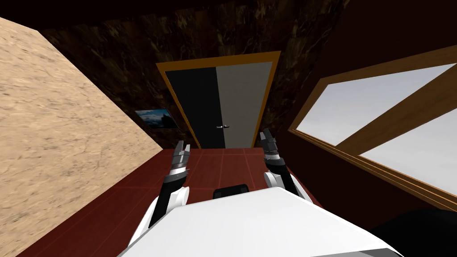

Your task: Pull the door open

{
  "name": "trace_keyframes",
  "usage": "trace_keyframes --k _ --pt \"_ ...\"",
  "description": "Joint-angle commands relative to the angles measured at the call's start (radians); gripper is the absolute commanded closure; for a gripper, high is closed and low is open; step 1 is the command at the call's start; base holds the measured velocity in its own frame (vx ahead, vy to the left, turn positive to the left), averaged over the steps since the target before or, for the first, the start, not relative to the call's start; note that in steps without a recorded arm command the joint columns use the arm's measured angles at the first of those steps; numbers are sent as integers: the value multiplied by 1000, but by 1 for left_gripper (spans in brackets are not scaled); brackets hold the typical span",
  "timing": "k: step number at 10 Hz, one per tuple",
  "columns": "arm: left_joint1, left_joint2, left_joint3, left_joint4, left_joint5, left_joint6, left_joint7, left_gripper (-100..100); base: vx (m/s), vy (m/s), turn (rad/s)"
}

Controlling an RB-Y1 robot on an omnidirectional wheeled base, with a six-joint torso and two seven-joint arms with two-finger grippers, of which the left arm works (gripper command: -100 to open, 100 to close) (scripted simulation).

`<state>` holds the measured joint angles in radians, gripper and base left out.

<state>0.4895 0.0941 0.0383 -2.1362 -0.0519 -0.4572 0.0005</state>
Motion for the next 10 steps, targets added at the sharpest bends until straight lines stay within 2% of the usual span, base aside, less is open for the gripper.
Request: trace_keyframes --k 1,10 --pt "-10 13 6 48 8 -14 15 -100 137 -36 -81" --pt "-56 50 18 247 29 -80 57 -100 109 -17 -57"
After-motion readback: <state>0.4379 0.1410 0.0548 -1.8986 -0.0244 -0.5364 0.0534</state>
